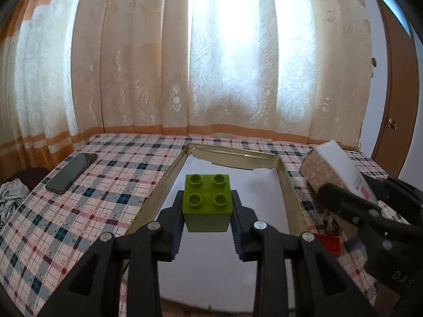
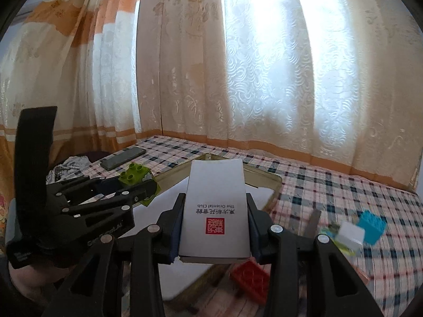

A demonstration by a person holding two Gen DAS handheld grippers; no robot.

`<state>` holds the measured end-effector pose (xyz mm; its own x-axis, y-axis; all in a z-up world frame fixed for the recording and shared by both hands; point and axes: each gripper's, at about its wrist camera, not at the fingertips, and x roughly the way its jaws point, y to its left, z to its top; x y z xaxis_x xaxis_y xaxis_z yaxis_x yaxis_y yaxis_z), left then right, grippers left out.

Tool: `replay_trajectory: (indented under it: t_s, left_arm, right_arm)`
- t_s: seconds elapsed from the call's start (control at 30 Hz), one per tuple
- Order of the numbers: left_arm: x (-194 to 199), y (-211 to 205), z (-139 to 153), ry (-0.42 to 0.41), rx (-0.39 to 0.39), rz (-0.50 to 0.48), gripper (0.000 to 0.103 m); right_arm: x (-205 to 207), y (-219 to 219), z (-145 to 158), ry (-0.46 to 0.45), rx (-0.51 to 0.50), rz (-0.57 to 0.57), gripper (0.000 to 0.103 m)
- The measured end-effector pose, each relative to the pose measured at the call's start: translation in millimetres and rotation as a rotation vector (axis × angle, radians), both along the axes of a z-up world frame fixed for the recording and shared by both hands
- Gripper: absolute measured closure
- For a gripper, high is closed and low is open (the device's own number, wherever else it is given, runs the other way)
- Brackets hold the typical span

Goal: Organize rigid objects
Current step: 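Lift the green brick and white box and carry both toward the gold tray, then lower the green brick into the tray while the right gripper releases the white box there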

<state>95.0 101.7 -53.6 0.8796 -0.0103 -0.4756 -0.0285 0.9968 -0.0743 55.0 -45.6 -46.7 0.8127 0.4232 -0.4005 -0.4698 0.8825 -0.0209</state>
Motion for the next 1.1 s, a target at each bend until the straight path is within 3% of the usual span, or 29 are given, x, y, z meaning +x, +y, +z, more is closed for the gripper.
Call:
replay_trajectory:
  t_s: [0.43,0.63,1.1]
  left_arm:
    - [63,15,-4,0.182,0.020,-0.004,0.073]
    - [82,12,-6,0.266,0.042,-0.034,0.073]
    - [114,10,-16,0.376,0.073,-0.037,0.072]
  right_arm:
    - [91,16,-21,0.227,0.002,-0.026,0.059]
    - [106,24,-25,0.279,-0.035,-0.012,0.059]
    - [132,39,-42,0.396,-0.117,-0.012,0.058]
